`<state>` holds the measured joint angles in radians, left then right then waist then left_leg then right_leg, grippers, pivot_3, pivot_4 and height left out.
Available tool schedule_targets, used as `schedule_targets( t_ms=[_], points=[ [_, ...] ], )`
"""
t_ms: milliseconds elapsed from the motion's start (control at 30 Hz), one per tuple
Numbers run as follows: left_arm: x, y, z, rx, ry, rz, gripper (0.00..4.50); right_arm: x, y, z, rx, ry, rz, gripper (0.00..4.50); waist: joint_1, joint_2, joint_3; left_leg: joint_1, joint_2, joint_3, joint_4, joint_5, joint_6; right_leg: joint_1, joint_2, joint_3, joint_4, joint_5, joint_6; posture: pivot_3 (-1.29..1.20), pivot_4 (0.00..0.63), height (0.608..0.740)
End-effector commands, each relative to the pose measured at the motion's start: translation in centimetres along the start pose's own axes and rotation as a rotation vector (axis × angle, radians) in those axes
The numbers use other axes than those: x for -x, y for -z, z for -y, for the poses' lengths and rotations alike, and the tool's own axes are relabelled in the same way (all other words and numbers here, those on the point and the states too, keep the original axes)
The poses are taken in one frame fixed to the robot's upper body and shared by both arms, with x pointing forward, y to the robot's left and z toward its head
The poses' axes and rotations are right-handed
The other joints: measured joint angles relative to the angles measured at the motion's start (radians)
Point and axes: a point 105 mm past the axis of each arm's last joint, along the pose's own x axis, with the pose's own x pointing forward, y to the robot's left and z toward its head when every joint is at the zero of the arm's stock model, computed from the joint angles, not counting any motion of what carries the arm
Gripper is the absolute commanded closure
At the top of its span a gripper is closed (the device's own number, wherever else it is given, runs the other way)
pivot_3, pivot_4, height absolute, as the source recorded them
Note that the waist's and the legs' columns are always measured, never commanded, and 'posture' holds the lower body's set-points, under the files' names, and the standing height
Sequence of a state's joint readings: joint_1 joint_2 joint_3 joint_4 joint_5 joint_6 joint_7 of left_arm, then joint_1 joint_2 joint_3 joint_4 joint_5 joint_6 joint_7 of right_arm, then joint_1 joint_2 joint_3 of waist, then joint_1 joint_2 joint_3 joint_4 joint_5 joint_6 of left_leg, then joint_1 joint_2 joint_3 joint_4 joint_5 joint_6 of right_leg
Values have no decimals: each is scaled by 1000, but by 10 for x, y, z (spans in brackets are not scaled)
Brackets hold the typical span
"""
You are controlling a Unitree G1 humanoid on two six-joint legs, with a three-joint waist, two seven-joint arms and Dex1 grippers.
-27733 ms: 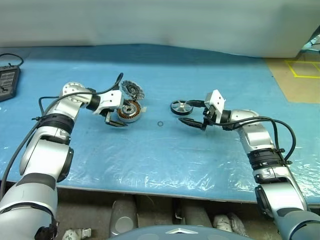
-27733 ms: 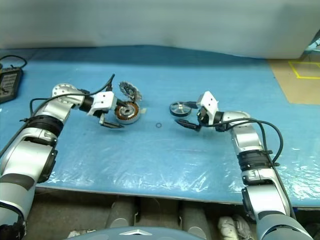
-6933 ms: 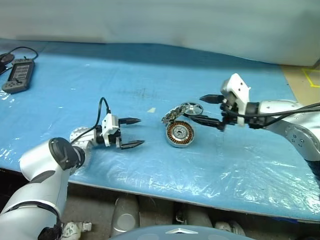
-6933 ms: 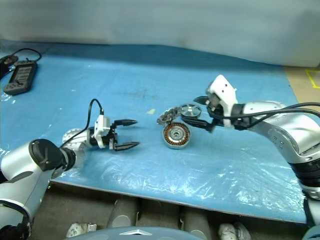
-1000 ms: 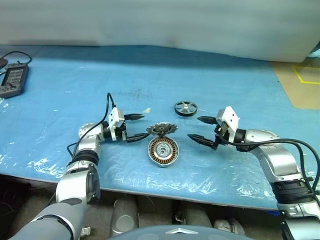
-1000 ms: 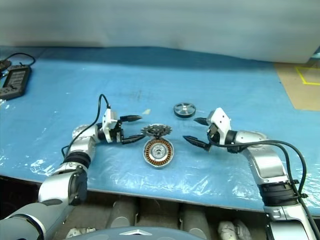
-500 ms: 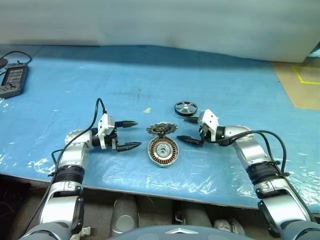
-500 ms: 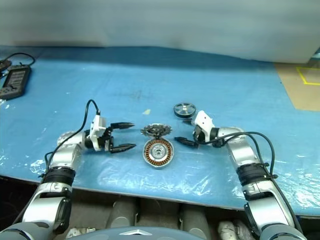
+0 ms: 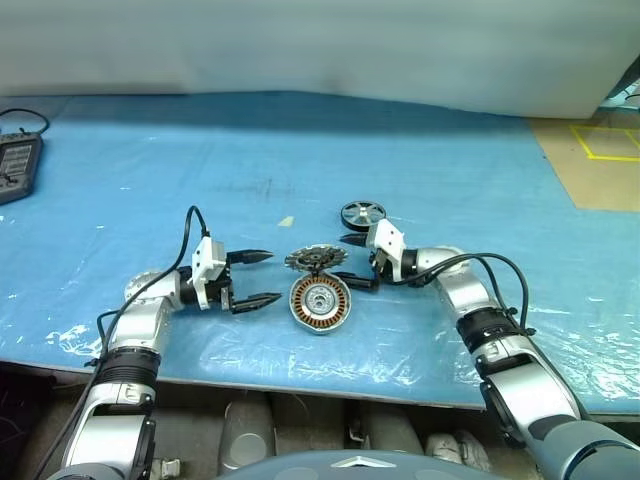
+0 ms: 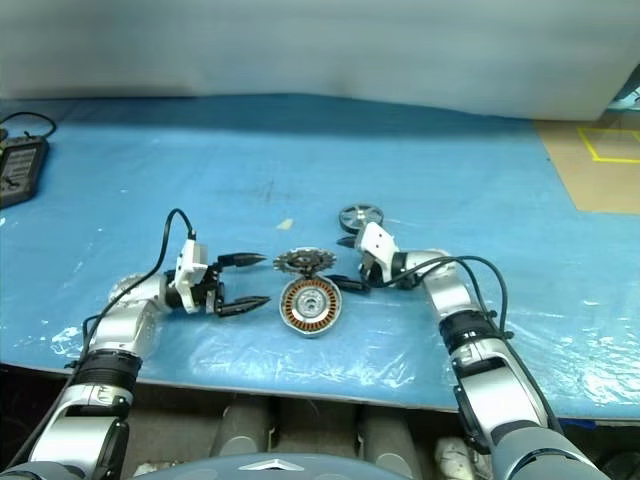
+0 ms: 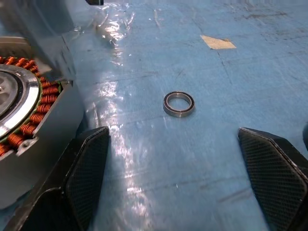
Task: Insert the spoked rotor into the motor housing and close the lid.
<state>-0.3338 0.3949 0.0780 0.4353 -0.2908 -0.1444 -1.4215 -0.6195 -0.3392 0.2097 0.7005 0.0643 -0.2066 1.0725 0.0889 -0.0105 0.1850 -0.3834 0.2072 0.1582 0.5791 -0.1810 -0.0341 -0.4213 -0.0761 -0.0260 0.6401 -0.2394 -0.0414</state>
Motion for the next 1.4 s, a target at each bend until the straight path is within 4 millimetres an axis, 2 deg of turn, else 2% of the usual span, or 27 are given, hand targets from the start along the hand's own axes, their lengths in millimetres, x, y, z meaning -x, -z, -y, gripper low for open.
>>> schedule_targets(
  t_ms=[33,300,400,600,867,967,1033,1233,1400],
  points=[
    [2,-7,1,-31,-7,11,0,-7,-4,2,29,-6,7,38,0,0,0,0,0,0,0,0,0,0,0,0,0,0,0,0,150,740],
    [4,-6,3,-29,-27,12,0,-23,-3,1,24,-20,2,38,-15,0,0,0,0,1,0,-1,-1,0,0,0,0,0,-1,0,150,740],
    [6,-5,4,-29,-33,10,0,-26,0,0,6,-26,-9,641,-20,0,0,1,0,1,0,-1,-1,0,0,0,0,0,-1,0,150,740],
    [6,-3,5,-27,-43,9,0,-27,7,-2,-6,-35,-46,2685,-21,0,0,4,1,2,0,-2,-3,2,0,1,0,1,-1,0,150,740],
    [7,1,6,-24,-47,8,0,-24,13,-5,-34,-53,-69,2685,-21,0,0,5,1,3,-1,-2,-3,3,0,2,0,1,-1,0,150,740],
    [7,1,6,-22,-46,8,0,-24,14,-5,-41,-53,-79,3213,-21,0,0,5,1,3,-1,-2,-3,3,0,2,0,1,-2,0,150,740],
    [7,2,6,-21,-47,7,0,-22,14,-4,-38,-50,-83,3813,-21,0,0,5,1,4,-1,-2,-3,3,0,2,0,1,-2,0,150,740],
    [7,4,8,-17,-45,7,0,-14,11,0,-40,-39,-76,3850,-18,0,0,5,2,4,-1,-2,-3,3,0,2,0,1,-2,0,150,740],
    [8,6,12,-8,-31,9,0,7,4,8,-43,-1,-47,3850,-17,0,0,5,2,4,-2,-2,-3,3,0,2,-2,1,-1,0,150,740]
  ],
)
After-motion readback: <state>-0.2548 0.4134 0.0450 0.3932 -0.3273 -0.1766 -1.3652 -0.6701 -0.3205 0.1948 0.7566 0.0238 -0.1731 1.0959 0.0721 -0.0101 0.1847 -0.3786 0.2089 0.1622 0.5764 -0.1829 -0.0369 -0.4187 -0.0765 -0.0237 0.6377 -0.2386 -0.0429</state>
